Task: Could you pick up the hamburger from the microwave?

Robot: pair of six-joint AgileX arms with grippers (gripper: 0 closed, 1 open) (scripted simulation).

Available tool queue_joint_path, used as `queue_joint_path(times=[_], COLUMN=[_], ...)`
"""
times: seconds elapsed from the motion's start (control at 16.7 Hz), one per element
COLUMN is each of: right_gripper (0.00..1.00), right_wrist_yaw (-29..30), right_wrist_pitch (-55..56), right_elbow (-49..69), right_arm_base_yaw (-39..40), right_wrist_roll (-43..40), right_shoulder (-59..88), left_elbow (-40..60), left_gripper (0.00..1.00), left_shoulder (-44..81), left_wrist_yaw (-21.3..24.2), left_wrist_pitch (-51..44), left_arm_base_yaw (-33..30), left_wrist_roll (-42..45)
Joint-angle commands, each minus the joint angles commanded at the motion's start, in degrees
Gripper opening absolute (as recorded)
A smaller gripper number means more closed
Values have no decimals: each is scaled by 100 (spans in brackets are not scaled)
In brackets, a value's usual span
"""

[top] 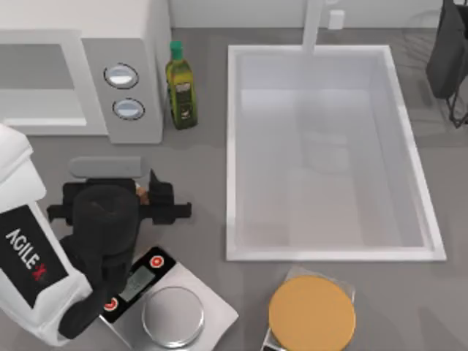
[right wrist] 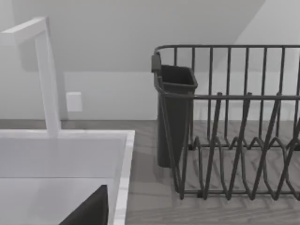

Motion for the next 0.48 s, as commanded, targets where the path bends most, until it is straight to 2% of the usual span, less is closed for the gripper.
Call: queue_joint_path(times=[0.36, 0.48], right_gripper=[100, 100], right_wrist_yaw=[0, 0], right_wrist_pitch=[0, 0], right_elbow=[0, 0], right_arm_base_yaw=[0, 0], right_wrist_roll=[0, 0], right_shoulder=[0, 0], left_elbow=[0, 0], left_gripper=[98, 100], left_shoulder=[0, 0], left_wrist_yaw=[0, 0], left_wrist_pitch=[0, 0], left_arm_base_yaw=[0, 0], left_wrist_roll=[0, 0])
